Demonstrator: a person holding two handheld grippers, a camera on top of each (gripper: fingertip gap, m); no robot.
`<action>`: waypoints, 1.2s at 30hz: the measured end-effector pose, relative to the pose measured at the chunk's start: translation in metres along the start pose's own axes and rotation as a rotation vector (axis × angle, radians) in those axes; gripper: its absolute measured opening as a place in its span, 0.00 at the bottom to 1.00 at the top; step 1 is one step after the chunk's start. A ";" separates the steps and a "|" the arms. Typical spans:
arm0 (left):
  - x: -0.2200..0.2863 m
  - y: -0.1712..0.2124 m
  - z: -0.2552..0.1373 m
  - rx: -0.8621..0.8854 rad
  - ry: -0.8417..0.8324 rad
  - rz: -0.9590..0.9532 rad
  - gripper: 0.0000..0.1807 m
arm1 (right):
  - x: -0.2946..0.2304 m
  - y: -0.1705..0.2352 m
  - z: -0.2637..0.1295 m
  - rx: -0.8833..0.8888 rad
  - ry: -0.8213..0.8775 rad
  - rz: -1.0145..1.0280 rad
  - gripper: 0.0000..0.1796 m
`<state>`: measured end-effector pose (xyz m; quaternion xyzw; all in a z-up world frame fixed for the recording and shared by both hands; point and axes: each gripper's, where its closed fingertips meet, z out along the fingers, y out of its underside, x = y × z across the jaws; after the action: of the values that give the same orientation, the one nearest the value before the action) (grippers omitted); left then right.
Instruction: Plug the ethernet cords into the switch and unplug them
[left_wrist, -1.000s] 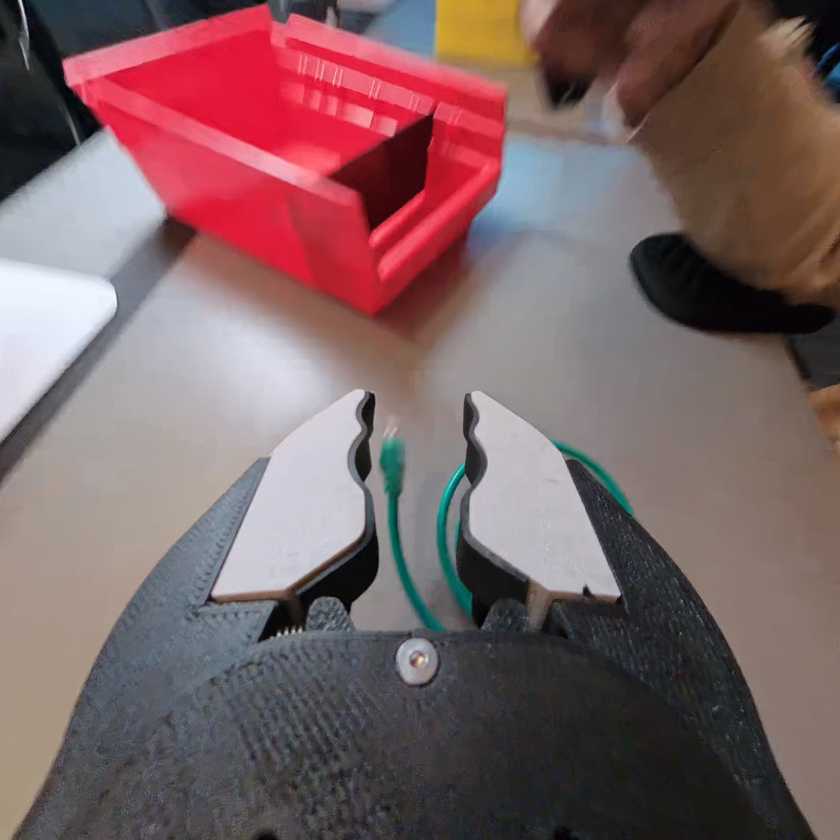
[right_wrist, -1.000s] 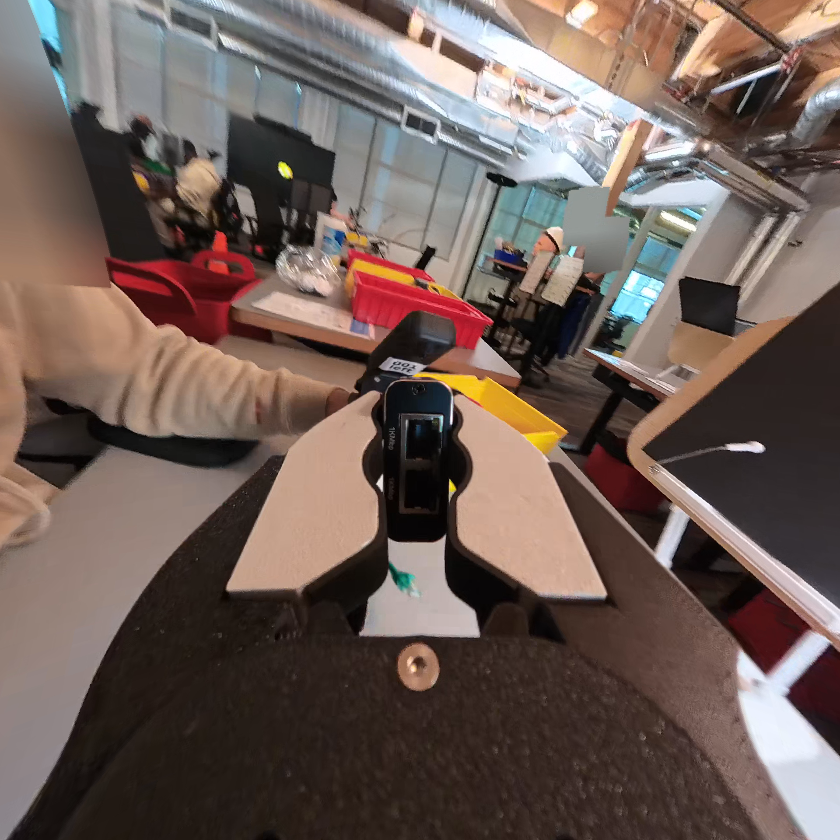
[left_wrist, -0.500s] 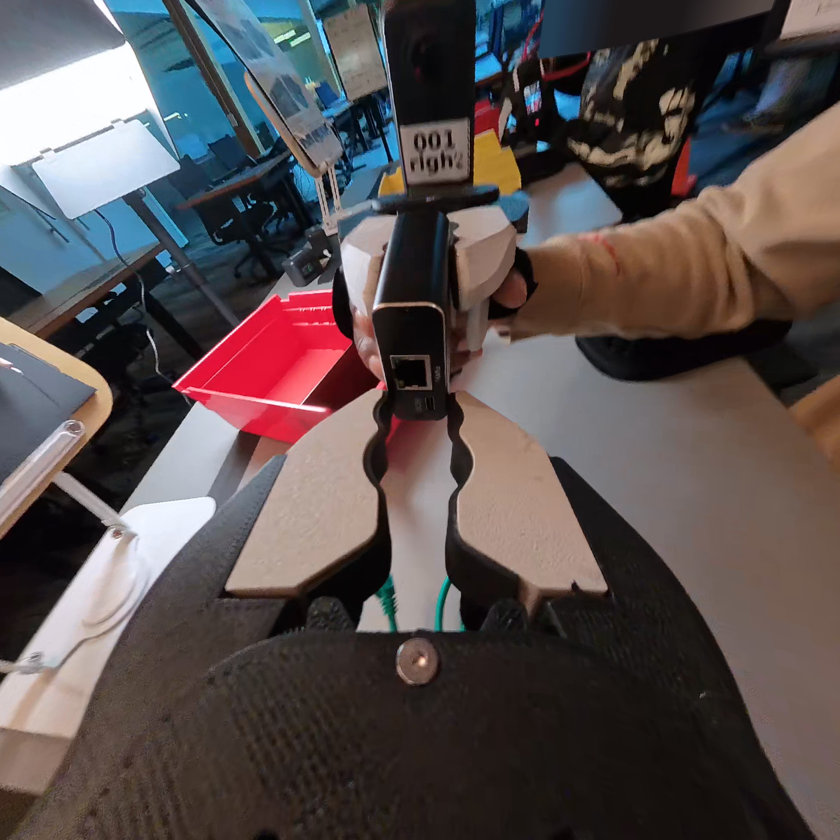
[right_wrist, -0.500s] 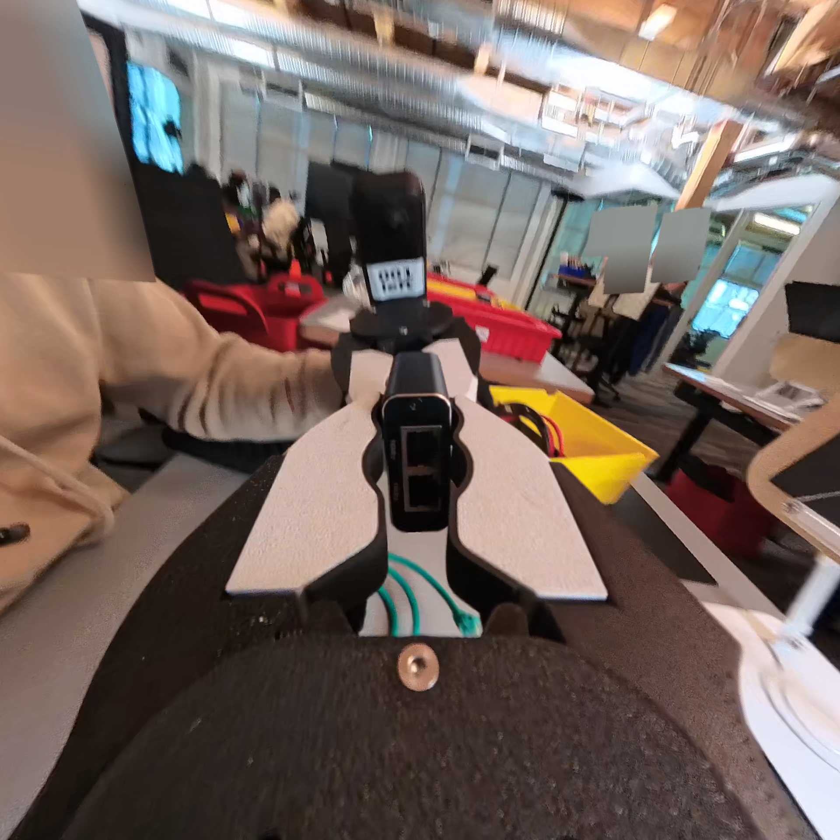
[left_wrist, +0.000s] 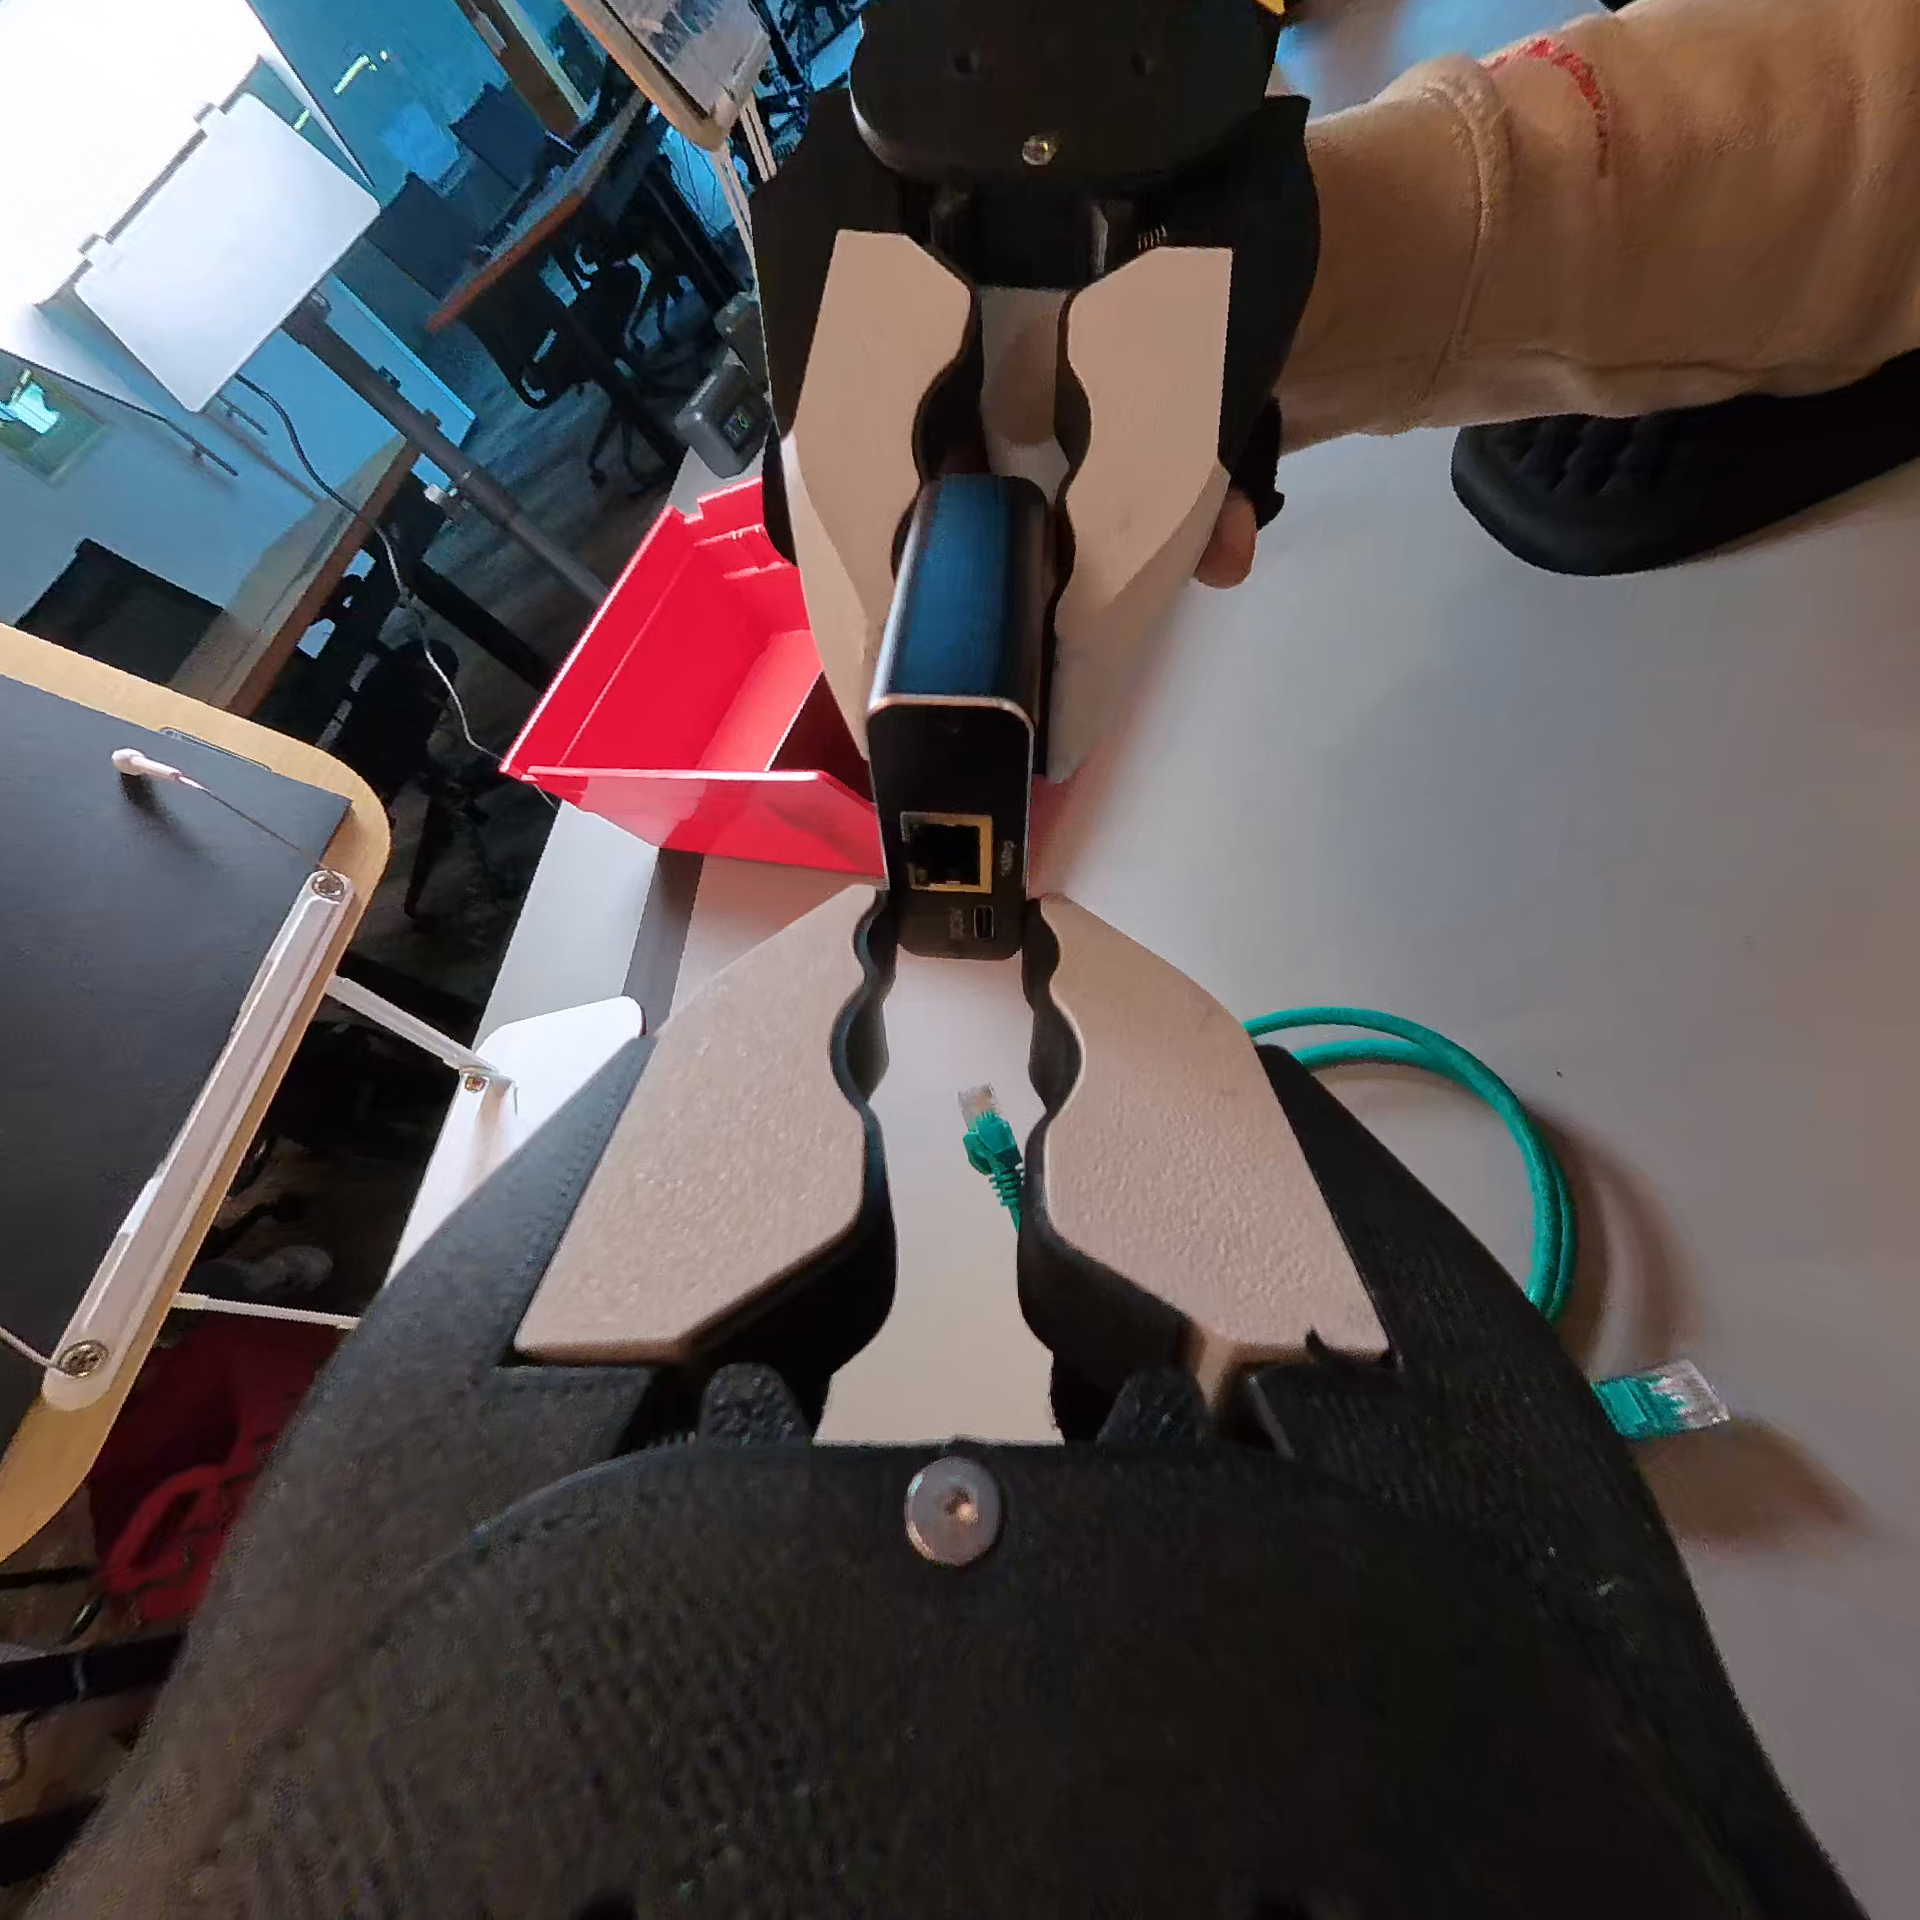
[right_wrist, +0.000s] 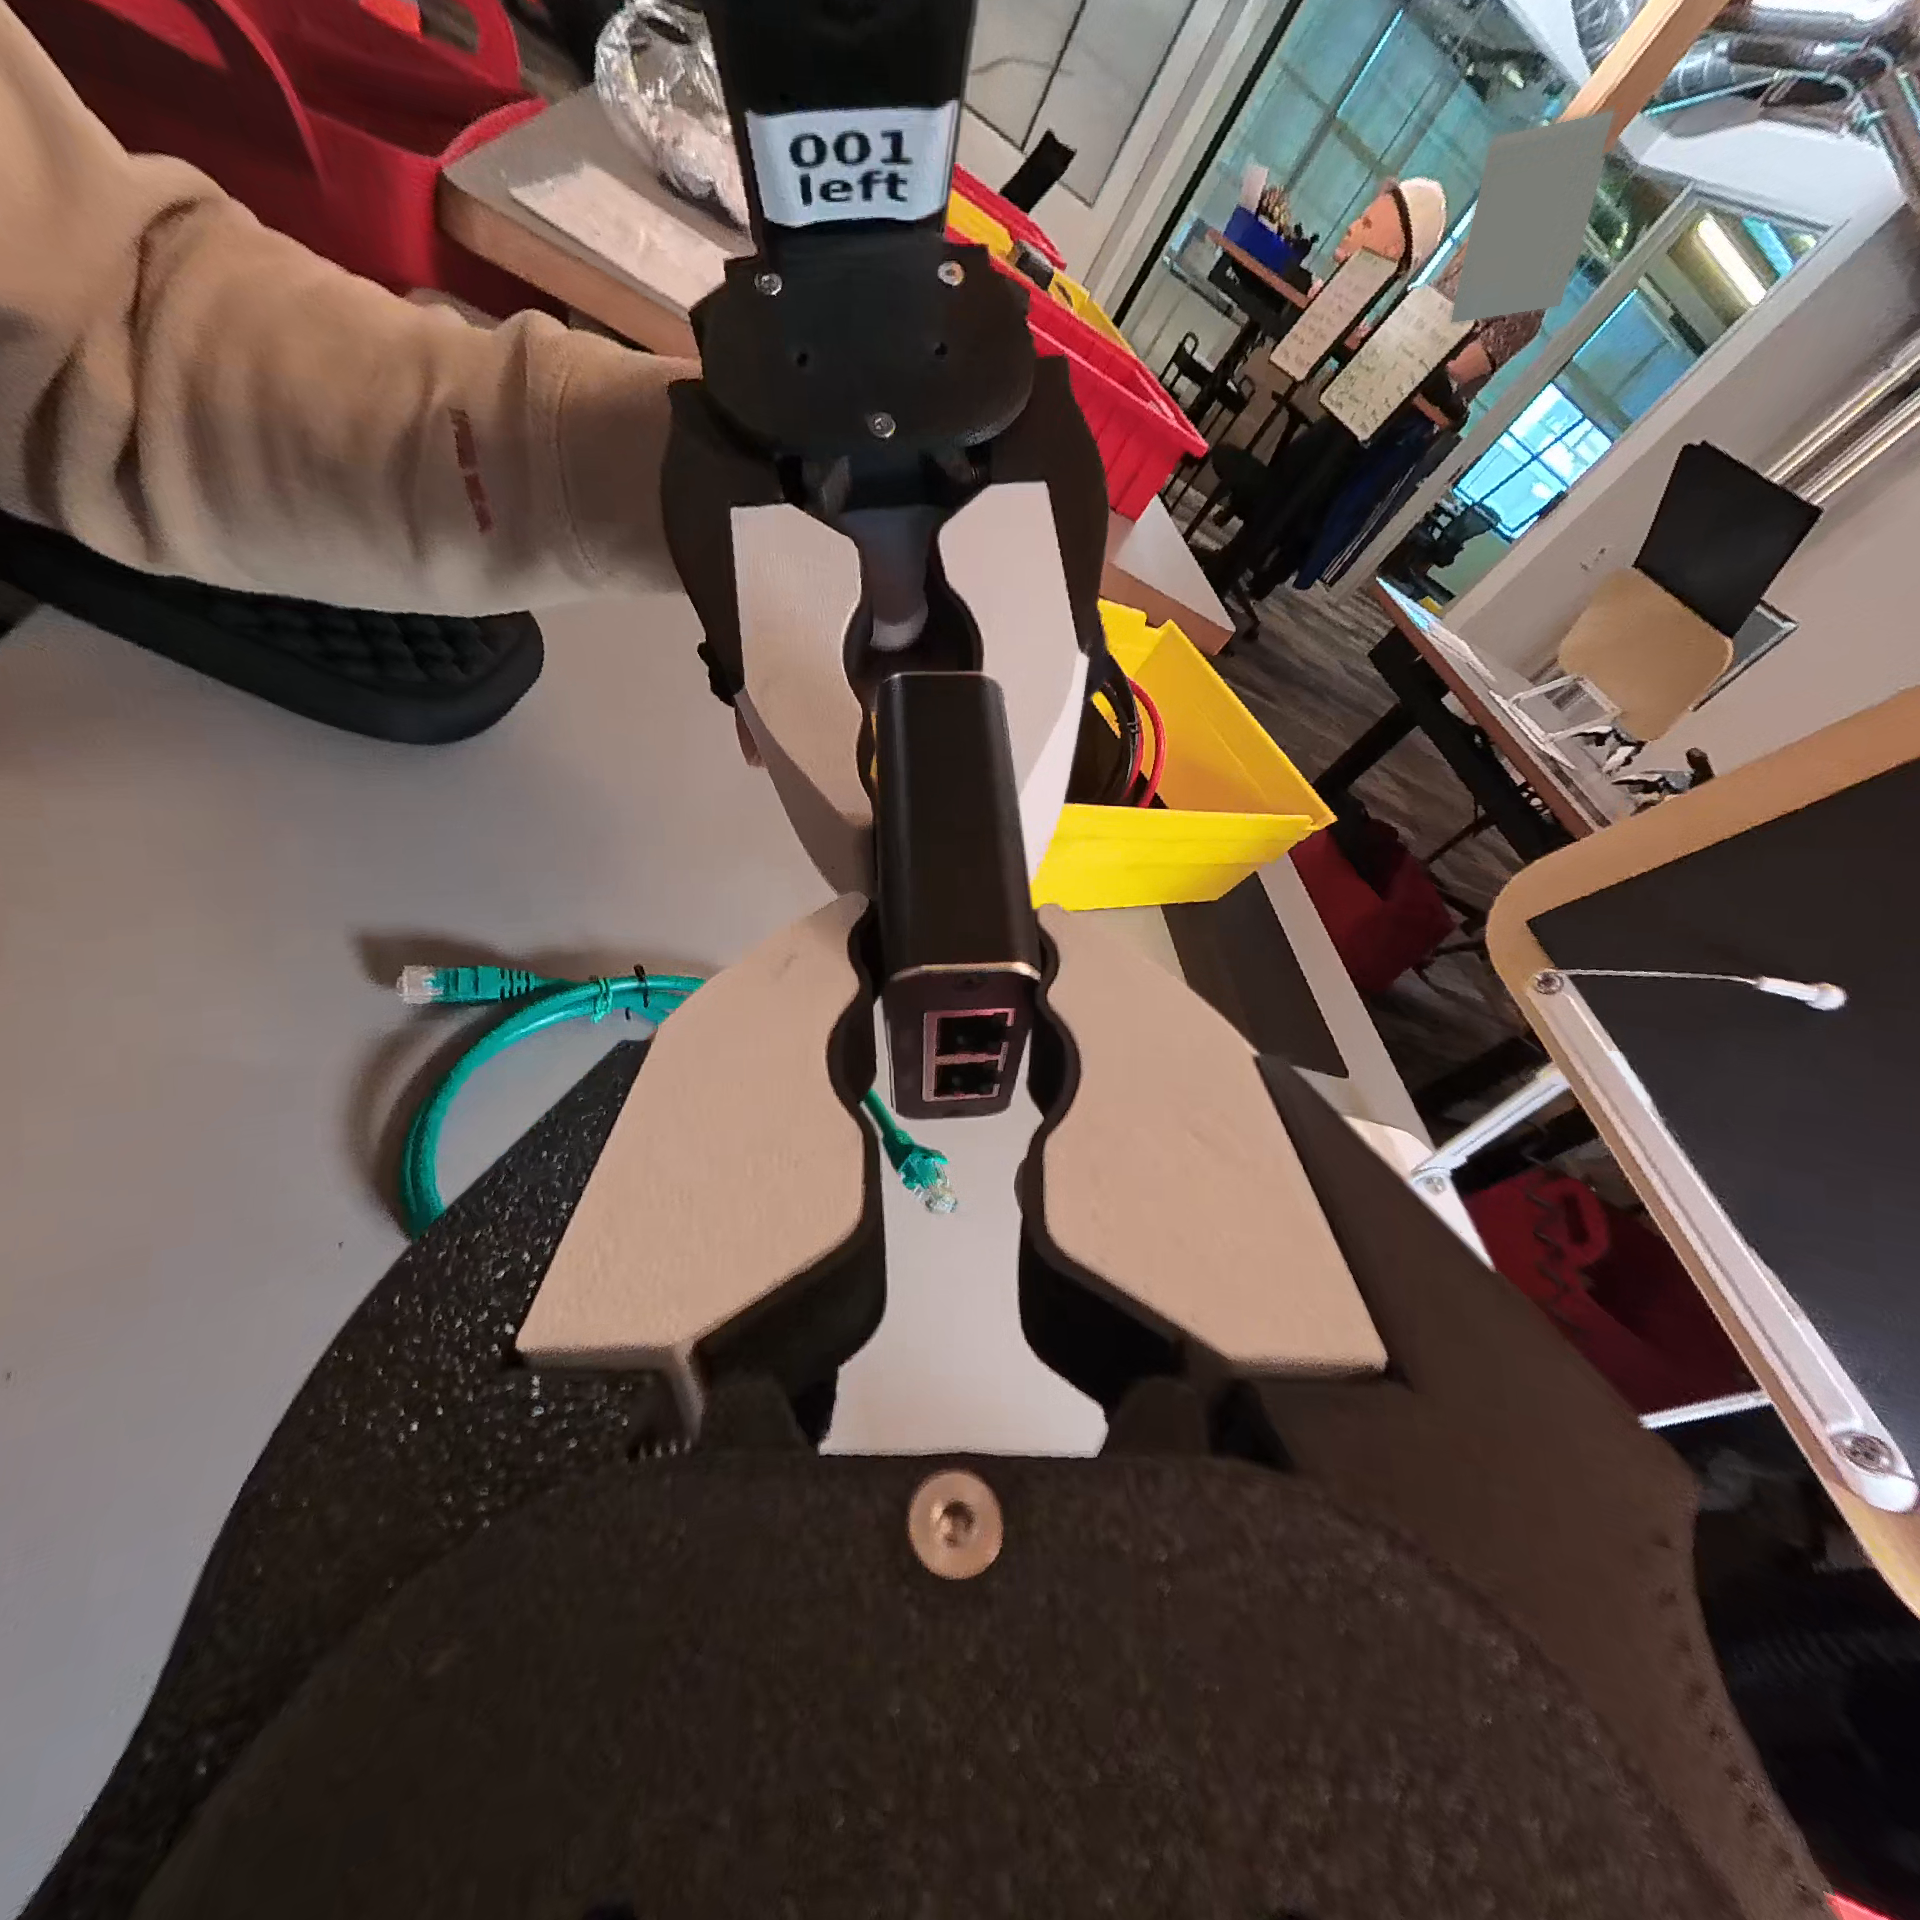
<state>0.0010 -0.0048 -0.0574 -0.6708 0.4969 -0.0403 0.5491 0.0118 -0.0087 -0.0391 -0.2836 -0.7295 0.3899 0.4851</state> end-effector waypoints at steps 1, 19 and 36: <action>0.000 0.002 0.001 -0.003 0.002 -0.005 0.13 | 0.000 0.001 0.001 -0.009 0.004 -0.009 0.14; 0.016 0.141 0.060 -0.174 0.181 -0.524 0.16 | 0.047 0.011 -0.049 0.085 0.127 0.091 0.14; 0.038 0.042 0.016 0.148 0.695 -0.871 0.06 | 0.006 0.023 -0.035 -0.017 -0.091 -0.006 0.14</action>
<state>0.0041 -0.0162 -0.1148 -0.7209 0.3216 -0.5169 0.3314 0.0429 0.0183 -0.0475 -0.2677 -0.7549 0.3946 0.4503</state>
